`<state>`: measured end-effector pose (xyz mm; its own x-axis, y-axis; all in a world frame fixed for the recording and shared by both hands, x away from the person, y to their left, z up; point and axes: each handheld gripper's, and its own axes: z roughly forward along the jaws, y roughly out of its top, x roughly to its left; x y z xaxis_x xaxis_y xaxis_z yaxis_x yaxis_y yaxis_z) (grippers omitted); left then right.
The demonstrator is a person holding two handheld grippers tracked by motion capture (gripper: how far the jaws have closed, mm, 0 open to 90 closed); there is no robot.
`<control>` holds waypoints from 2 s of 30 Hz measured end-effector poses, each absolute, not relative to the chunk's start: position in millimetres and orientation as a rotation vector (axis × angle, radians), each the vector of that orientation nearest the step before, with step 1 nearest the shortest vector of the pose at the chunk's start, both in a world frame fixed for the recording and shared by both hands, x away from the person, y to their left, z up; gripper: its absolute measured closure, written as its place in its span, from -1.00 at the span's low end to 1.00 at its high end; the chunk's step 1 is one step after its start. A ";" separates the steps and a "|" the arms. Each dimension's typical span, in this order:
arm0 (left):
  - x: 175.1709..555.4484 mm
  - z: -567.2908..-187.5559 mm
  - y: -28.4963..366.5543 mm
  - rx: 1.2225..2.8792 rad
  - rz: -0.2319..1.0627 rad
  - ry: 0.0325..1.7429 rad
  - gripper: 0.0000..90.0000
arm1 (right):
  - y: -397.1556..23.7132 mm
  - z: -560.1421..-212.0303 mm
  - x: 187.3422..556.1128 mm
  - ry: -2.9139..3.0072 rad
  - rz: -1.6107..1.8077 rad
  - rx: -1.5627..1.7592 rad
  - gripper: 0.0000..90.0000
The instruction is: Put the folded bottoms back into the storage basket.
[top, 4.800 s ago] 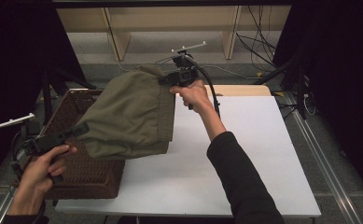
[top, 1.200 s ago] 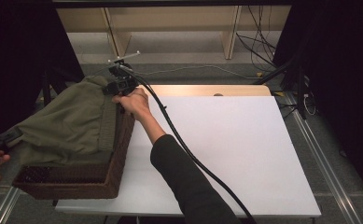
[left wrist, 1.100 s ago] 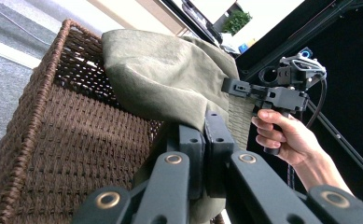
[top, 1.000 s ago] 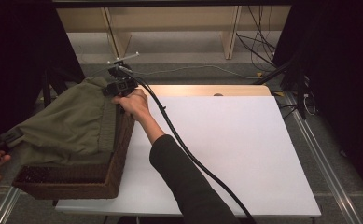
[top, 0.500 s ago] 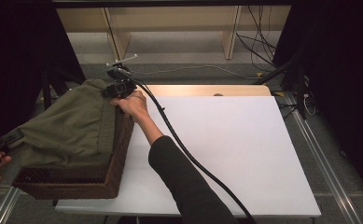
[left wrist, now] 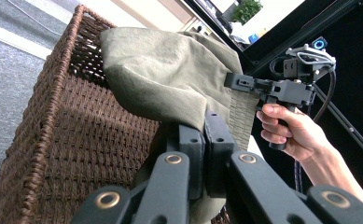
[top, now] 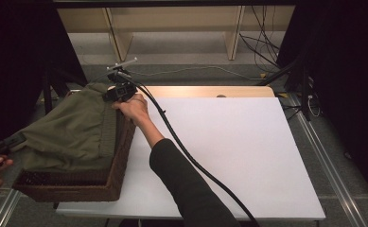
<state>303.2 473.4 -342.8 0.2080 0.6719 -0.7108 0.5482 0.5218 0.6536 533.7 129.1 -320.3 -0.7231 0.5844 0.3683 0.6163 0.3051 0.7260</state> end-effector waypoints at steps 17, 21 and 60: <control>305.8 -345.8 471.8 1.146 0.117 1.467 0.94 | 132.6 -326.8 534.6 -2.518 -1.400 -1.151 0.80; 305.9 -346.3 472.0 1.153 0.118 1.471 0.93 | 133.4 -327.6 534.4 -2.513 -1.401 -1.152 0.80; 331.8 -320.7 393.1 1.536 0.333 1.590 -0.61 | 91.9 -277.7 519.9 -2.474 -1.648 -1.073 -0.42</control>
<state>331.8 393.1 -320.7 0.1465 0.9073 -0.3942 0.6723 0.2010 0.7124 519.9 91.9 -277.7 -0.7693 0.5413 0.3394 0.5217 0.2256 0.8227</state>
